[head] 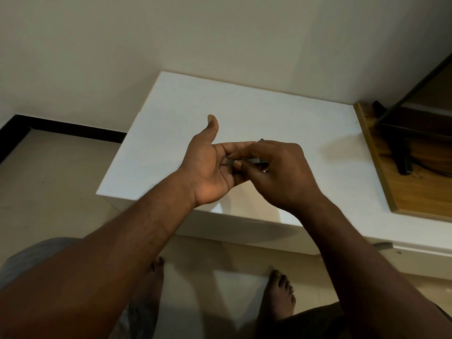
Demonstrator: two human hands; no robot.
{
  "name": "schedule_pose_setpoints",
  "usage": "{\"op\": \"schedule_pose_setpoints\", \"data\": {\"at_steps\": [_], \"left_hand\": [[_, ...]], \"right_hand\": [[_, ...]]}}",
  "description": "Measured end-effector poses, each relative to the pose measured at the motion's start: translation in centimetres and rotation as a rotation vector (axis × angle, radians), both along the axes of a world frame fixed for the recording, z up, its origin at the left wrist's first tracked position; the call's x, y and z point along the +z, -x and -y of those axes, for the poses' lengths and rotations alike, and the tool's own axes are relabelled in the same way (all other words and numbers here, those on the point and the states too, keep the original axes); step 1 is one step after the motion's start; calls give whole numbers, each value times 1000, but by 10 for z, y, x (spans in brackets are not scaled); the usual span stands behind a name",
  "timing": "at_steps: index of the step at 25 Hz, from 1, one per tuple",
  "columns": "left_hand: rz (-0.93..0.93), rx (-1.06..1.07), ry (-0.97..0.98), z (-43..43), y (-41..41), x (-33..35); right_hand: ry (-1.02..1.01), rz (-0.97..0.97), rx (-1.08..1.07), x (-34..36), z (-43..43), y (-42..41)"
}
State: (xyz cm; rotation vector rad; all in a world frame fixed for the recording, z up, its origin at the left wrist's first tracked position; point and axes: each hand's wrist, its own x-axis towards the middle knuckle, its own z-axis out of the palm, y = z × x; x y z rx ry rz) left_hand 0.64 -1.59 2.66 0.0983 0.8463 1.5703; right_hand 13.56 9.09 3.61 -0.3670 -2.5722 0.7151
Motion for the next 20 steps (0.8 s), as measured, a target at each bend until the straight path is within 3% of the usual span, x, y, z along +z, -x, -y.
{"op": "schedule_pose_setpoints", "data": {"at_steps": [8,13,17,20], "left_hand": [[-8,21,3,0,2,2],[-35,50,22,1,5,2],[-187,165,199,1,10,4],[-470,197,318,2,18,6]], "right_hand": [[81,27,-54,-3,-1,3],[294,-1,-123,-5,-1,3],[397,-66,-176,-3,-5,4],[438,-76,-239,-2,-10,4]]}}
